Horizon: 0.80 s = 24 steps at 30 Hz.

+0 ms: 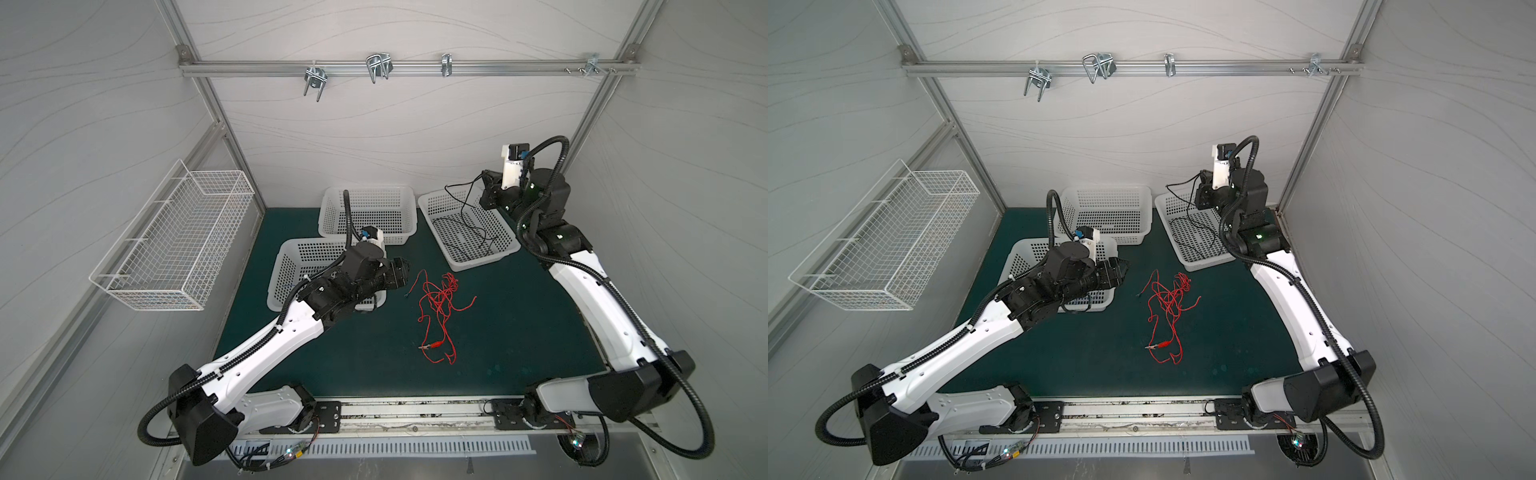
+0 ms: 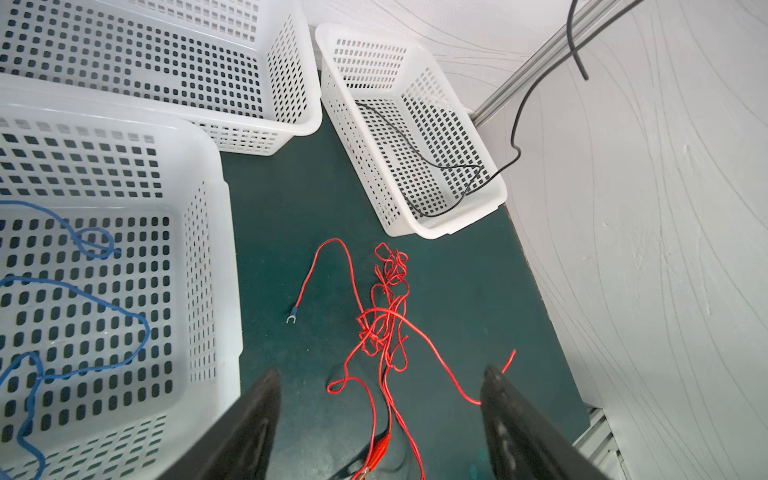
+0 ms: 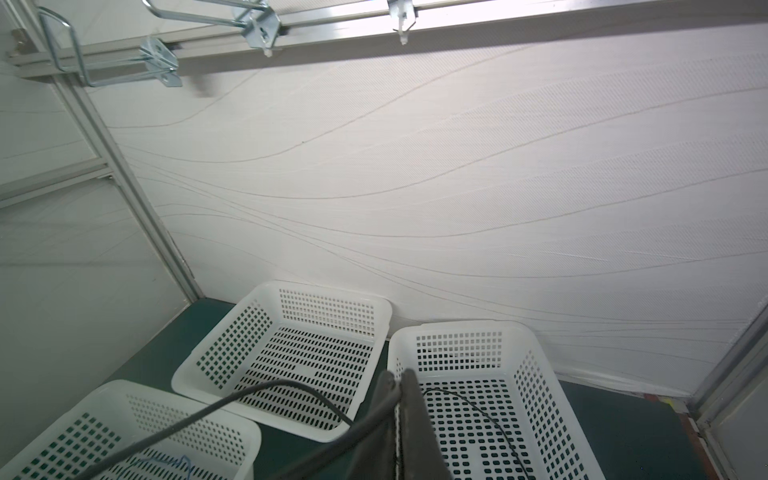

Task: Untangle the cables
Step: 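Carry the black wire up over the farthest basket with the right gripper, then lower and open the right gripper to drop the black wire in the basket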

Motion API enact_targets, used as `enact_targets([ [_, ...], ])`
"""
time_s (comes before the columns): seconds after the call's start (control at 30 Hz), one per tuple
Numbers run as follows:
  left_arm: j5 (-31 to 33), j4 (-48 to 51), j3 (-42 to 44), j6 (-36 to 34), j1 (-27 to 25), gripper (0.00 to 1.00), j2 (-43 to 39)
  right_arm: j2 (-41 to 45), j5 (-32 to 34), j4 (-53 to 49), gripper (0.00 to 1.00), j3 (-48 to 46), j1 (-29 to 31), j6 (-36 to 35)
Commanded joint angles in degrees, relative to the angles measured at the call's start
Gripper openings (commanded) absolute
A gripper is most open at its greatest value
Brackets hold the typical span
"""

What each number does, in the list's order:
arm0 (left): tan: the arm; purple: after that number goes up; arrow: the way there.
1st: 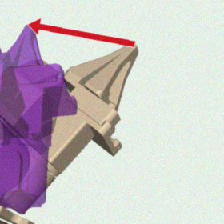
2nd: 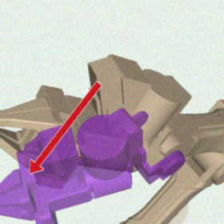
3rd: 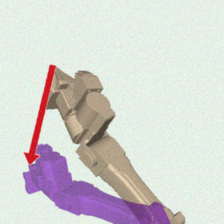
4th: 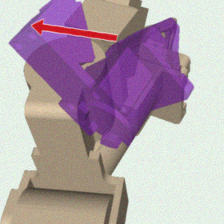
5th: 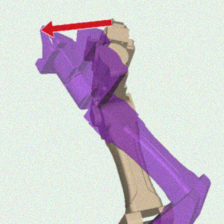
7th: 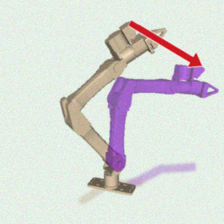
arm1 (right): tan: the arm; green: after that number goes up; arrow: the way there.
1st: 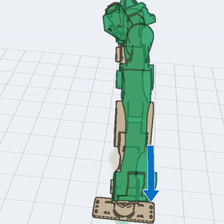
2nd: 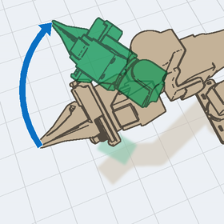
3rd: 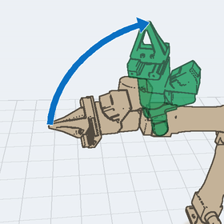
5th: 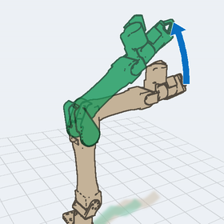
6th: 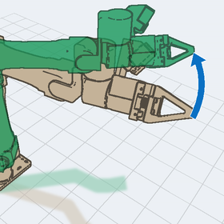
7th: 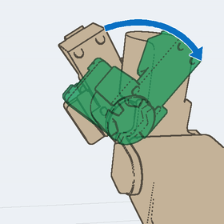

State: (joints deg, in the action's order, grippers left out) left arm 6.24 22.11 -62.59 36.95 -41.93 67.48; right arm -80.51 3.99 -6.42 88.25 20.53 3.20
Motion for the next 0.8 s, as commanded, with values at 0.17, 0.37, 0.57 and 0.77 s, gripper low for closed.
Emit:
enact_targets([
  [0.17, 2.52, 0.56, 0.36, 1.01, 0.25, 0.77, -1.04, -8.82, 1.5, 6.67, 0.0, 3.41, -2.01, -3.89],
  [0.37, 2.91, 1.46, 0.71, 1.3, 0.28, 0.77, -0.56, -14.23, 5.85, 5.22, 0.0, 0.99, -2.13, 0.72],
  [0.57, 2.3, 2.27, 0.03, 0.85, 0.43, 0.78, 0.47, -18.7, 9.18, 3.61, 0.0, -4.96, -2.17, 5.71],
  [0.77, 0.71, 2.31, -1.2, 0.49, 0.47, 0.78, 3.05, -24.78, 10.38, -1.27, 0.0, -5.99, -2.54, 6.91],
])
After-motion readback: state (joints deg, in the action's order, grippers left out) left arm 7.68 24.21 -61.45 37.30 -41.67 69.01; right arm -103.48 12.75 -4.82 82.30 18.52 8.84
